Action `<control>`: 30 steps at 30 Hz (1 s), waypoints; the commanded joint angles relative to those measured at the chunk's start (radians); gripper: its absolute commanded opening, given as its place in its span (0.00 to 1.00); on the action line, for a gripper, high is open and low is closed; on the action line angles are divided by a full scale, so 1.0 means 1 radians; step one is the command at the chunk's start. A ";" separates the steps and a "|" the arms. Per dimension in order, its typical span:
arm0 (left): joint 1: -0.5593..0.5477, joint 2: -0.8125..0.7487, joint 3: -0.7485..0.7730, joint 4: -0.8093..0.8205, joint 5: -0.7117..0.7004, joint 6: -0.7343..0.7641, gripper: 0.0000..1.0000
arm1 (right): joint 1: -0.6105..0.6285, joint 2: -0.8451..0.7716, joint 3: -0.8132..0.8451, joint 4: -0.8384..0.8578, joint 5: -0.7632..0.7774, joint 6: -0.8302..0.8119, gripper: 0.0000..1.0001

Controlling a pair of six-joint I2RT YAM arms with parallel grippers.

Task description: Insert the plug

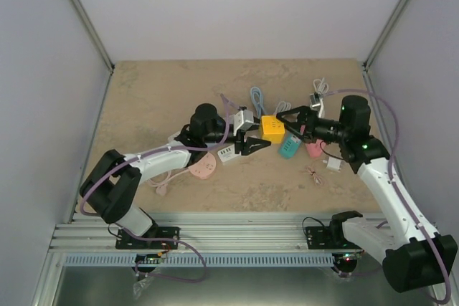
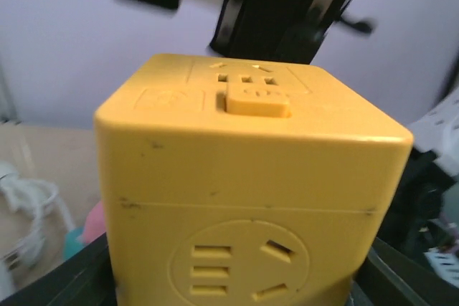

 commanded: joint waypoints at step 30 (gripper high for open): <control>-0.018 -0.020 0.124 -0.474 -0.219 0.382 0.55 | 0.366 0.192 0.314 -0.496 0.728 -0.532 0.82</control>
